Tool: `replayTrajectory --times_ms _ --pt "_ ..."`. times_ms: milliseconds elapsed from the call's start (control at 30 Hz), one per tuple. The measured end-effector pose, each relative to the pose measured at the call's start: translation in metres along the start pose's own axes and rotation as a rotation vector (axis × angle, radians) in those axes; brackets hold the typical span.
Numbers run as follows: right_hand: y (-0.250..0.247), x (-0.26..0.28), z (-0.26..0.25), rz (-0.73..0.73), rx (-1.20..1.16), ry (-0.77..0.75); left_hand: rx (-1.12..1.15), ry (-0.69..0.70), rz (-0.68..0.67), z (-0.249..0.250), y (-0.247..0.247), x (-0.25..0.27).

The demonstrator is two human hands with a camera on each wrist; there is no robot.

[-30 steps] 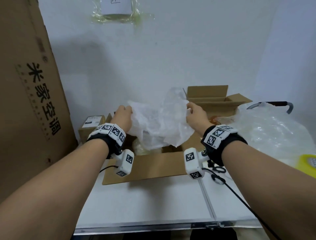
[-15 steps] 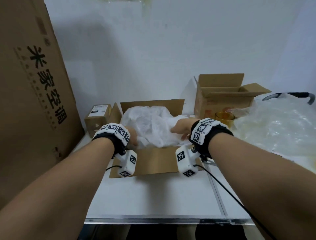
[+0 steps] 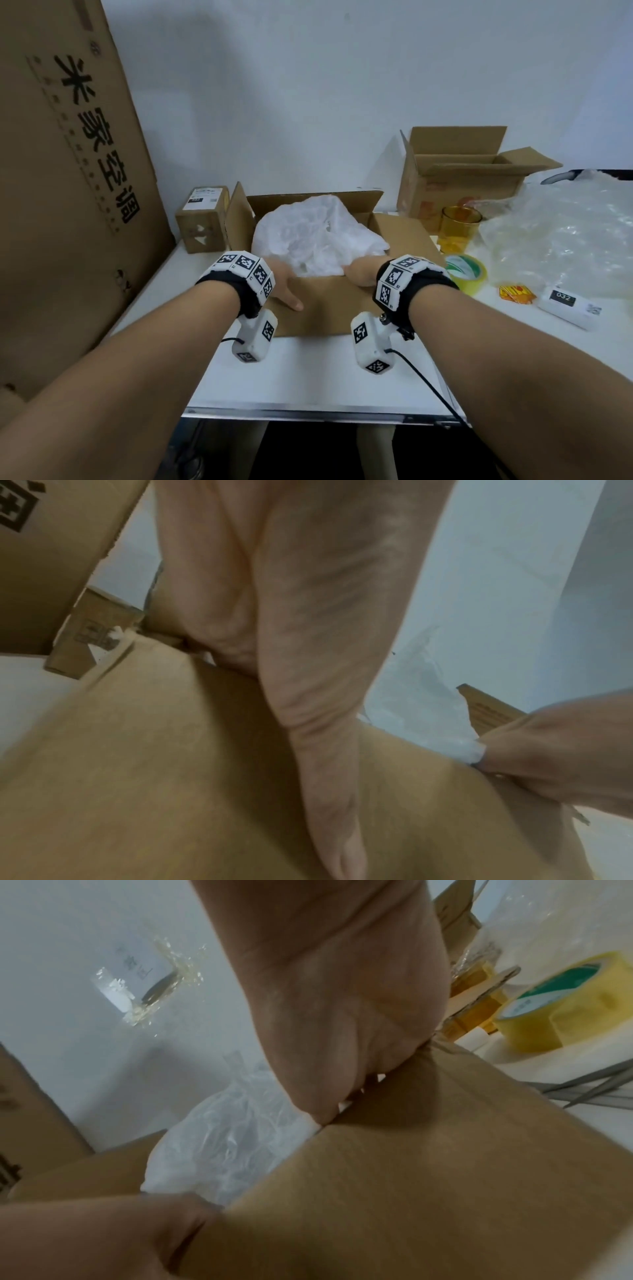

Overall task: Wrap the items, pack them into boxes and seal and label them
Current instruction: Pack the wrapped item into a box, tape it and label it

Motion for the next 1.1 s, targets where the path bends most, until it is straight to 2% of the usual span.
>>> replayTrajectory --times_ms 100,167,267,367,433,600,667,867,1000,1100 --pt "-0.001 0.006 -0.001 0.067 0.010 -0.021 0.004 -0.010 0.020 0.002 0.002 -0.001" --pt "-0.010 0.012 -0.003 0.228 0.069 -0.071 0.000 -0.016 0.019 0.001 0.001 -0.001" --pt "-0.024 0.021 -0.007 0.512 0.006 -0.196 -0.005 -0.031 0.016 0.001 0.002 -0.003" --pt "-0.031 0.024 -0.010 0.620 -0.078 -0.345 0.001 -0.039 0.028 0.000 0.002 -0.004" --pt "-0.030 0.023 -0.011 0.519 -0.034 -0.317 0.013 -0.043 0.032 0.000 0.002 -0.004" --pt "0.000 0.005 0.000 0.216 0.101 -0.060 0.038 -0.048 0.053 0.002 0.004 -0.002" --pt "0.009 0.003 0.003 0.135 0.087 -0.020 0.036 -0.041 0.055 0.003 0.006 -0.003" --pt "0.005 0.006 -0.002 0.013 0.050 0.014 -0.034 -0.053 0.085 0.006 -0.002 0.003" --pt "0.008 0.007 -0.004 0.044 0.097 0.047 -0.190 -0.081 0.074 0.014 -0.020 0.016" --pt "0.007 0.013 -0.004 0.072 0.090 0.027 -0.185 -0.053 0.192 0.026 -0.048 0.027"
Point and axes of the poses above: each hand's wrist, its own x-axis away from the middle knuckle, its own y-axis out of the palm, z = x × y, the point moved 3 cm from there along -x, towards the middle knuckle, and after that the axes turned 11 degrees about -x, right-handed, at the moved point
